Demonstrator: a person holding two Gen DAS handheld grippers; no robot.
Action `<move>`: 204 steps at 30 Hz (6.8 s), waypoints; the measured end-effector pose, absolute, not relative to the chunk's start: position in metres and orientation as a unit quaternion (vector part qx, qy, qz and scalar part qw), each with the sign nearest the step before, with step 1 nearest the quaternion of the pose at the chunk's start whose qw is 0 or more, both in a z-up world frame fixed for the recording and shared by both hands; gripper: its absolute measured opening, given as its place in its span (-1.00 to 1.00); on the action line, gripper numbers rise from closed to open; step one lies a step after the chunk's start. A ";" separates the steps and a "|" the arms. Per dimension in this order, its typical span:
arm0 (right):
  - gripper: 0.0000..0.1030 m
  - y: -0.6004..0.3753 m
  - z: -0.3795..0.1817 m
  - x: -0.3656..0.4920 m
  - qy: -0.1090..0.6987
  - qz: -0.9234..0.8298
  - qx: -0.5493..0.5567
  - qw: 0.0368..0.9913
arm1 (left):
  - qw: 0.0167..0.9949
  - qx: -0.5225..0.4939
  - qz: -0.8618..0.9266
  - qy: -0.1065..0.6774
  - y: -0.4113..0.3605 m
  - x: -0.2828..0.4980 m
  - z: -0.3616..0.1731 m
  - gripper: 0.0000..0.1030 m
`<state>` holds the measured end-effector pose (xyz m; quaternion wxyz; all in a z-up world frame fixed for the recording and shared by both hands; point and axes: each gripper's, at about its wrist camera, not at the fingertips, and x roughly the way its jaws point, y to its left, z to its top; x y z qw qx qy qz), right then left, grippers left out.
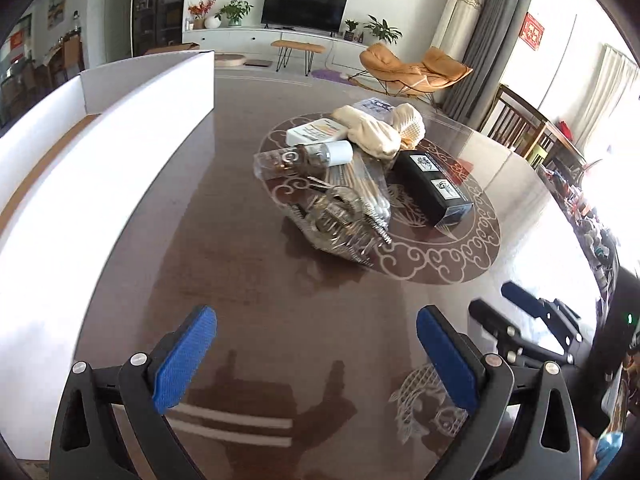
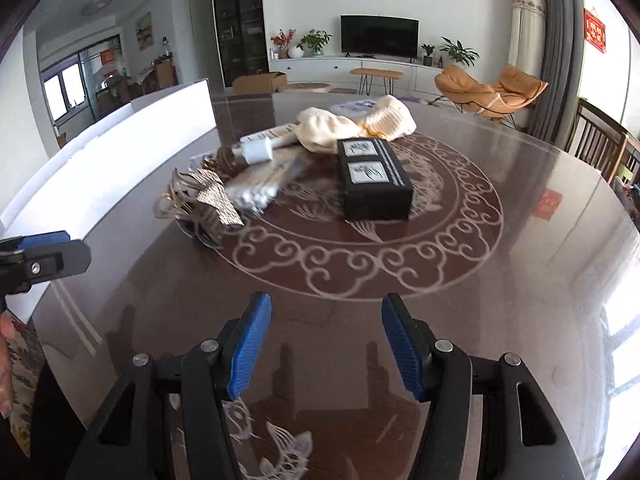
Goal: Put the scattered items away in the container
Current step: 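Move both open grippers back over the table items, then grasp the silver rhinestone hair clip with the left gripper, then grasp the black soap-bar box with the right gripper while the left holds the clip, then carry the clip and black box into the container and open both grippers, then move both open grippers back over the table items, then grasp the clear capsule bottle with the left gripper while the right grasps the cotton-swab bag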
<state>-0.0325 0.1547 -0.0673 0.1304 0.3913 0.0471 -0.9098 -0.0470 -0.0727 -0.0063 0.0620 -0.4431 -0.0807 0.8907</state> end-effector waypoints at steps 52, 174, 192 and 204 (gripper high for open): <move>0.15 0.139 -0.070 -0.156 0.035 -0.876 0.454 0.160 | 0.038 -0.452 0.888 -0.070 -0.076 -0.061 -0.044 -0.01; 0.20 0.115 -0.047 -0.114 -0.051 -0.884 0.430 0.177 | 0.047 -0.496 0.866 0.030 -0.063 -0.046 -0.059 1.00; 0.26 0.118 -0.069 -0.164 -0.009 -0.875 0.479 0.066 | 0.052 -0.498 0.865 0.033 -0.088 -0.032 -0.056 1.00; 0.27 0.155 -0.071 -0.132 -0.001 -0.894 0.433 0.118 | 0.157 -0.413 0.869 0.222 -0.051 -0.147 -0.005 1.00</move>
